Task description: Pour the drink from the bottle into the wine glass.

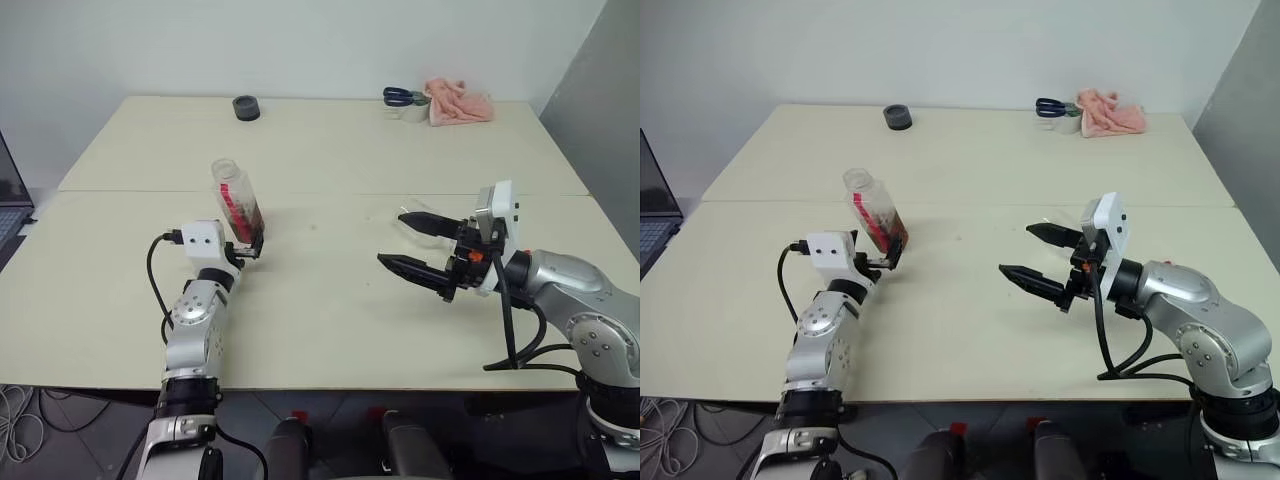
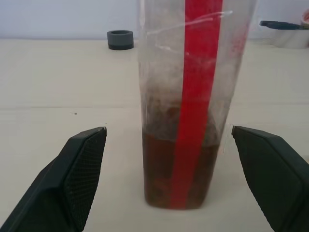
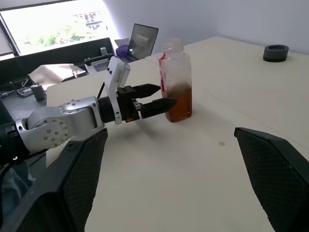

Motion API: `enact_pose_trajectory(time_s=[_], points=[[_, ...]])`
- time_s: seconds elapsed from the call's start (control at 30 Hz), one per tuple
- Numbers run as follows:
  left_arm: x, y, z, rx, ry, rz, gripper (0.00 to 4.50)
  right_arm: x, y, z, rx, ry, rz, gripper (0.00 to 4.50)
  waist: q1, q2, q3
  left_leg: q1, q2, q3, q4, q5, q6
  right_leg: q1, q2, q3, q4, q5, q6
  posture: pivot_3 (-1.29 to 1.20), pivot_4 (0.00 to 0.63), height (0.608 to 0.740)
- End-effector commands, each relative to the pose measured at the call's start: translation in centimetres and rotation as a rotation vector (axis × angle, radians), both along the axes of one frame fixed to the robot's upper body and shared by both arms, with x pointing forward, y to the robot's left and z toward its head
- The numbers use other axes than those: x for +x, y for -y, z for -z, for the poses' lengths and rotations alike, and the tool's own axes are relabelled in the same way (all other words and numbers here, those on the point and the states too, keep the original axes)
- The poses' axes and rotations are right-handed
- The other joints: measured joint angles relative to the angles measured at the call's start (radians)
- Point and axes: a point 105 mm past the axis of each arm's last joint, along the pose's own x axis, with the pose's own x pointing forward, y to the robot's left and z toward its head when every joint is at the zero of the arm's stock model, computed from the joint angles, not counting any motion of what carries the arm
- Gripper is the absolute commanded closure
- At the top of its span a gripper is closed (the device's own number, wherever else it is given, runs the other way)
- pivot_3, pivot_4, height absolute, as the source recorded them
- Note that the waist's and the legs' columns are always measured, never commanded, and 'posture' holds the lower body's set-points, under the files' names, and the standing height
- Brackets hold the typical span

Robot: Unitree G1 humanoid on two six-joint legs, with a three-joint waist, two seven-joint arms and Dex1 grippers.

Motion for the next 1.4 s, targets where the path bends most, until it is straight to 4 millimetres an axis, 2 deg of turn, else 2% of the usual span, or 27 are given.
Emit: enact_pose_trajectory(time_s=[0.03, 0.1, 0.2, 0.27, 0.33, 0.5, 0.73, 0.97, 1.23, 1.4], points=[[-1.6, 0.5, -0.8, 0.012, -0.006, 0.034, 0.02, 0.2, 0.9, 0.5, -0.138, 0.038, 0.063, 0.00, -0.001, 0.000, 0.000, 0.000, 0.000, 0.000, 0.000, 0.000, 0.000, 0.000, 0.000, 0.000, 0.000, 0.000, 0.000, 0.00, 0.150, 0.740], [-2.6, 1.0, -0.5, 0.044, -0.053, 0.091, 0.02, 1.1, 2.0, 1.4, -0.260, 0.048, 0.127, 0.00, 0.000, 0.000, 0.000, 0.000, 0.000, 0.001, 0.000, 0.000, 0.000, 0.000, 0.000, 0.000, 0.000, 0.000, 0.000, 0.00, 0.150, 0.740], [-3.9, 2.6, -0.6, 0.106, -0.103, 0.239, 0.02, 2.6, 3.8, 1.6, -0.354, 0.033, 0.224, 0.00, 0.000, 0.000, 0.000, 0.000, 0.000, 0.000, 0.000, 0.000, 0.000, 0.000, 0.001, 0.000, 0.000, 0.000, 0.000, 0.00, 0.150, 0.740], [-6.3, 6.4, -1.5, 0.201, -0.137, 0.591, 0.02, 4.5, 5.2, 0.5, -0.458, 0.064, 0.279, 0.00, -0.002, 0.000, 0.000, 0.000, 0.000, 0.001, 0.000, 0.000, 0.000, 0.000, 0.001, 0.000, 0.000, 0.000, 0.000, 0.00, 0.150, 0.740], [-8.5, 9.0, -2.7, 0.250, -0.151, 0.859, 0.02, 6.1, 6.2, -0.4, -0.521, 0.060, 0.316, 0.00, -0.004, 0.001, 0.001, 0.001, 0.000, 0.002, -0.001, 0.000, 0.000, -0.001, 0.001, 0.001, 0.000, 0.000, 0.000, 0.00, 0.150, 0.740], [-9.3, 11.6, -6.2, 0.260, -0.093, 1.109, 0.02, 8.9, 7.2, -1.3, -0.620, 0.021, 0.321, 0.00, -0.002, 0.001, 0.001, 0.001, 0.001, 0.002, -0.002, 0.000, 0.000, 0.000, 0.001, 0.000, -0.002, 0.000, 0.000, 0.00, 0.150, 0.740], [-8.6, 12.2, -7.0, 0.299, -0.053, 1.128, 0.02, 10.2, 8.2, -0.7, -0.737, -0.087, 0.275, 0.00, -0.003, 0.001, 0.001, 0.000, 0.000, 0.004, -0.002, 0.000, 0.000, -0.001, 0.000, 0.002, -0.002, 0.000, 0.000, 0.00, 0.150, 0.740], [-9.5, 13.0, -6.2, 0.265, -0.054, 1.115, 0.02, 9.9, 9.2, 2.5, -0.814, -0.278, 0.224, 0.00, -0.002, 0.001, 0.001, 0.000, 0.000, 0.003, -0.001, 0.000, 0.000, -0.001, 0.000, 0.002, -0.002, 0.000, 0.000, 0.00, 0.150, 0.740], [-10.4, 13.6, -5.7, 0.218, -0.052, 1.075, 0.02, 11.9, 9.3, 4.4, -0.812, -0.431, 0.278, 0.00, -0.003, 0.001, 0.001, 0.001, 0.001, 0.003, -0.001, 0.000, 0.000, -0.001, 0.001, 0.002, -0.001, 0.000, -0.001, 0.00, 0.150, 0.740], [-10.7, 13.6, -5.7, 0.202, -0.051, 1.048, 0.02, 12.5, 9.9, 5.9, -0.839, -0.494, 0.289, 0.00, -0.002, 0.001, 0.001, 0.000, 0.000, 0.003, -0.001, 0.000, 0.000, -0.001, 0.000, 0.002, -0.001, 0.001, -0.001, 0.00, 0.150, 0.740]])
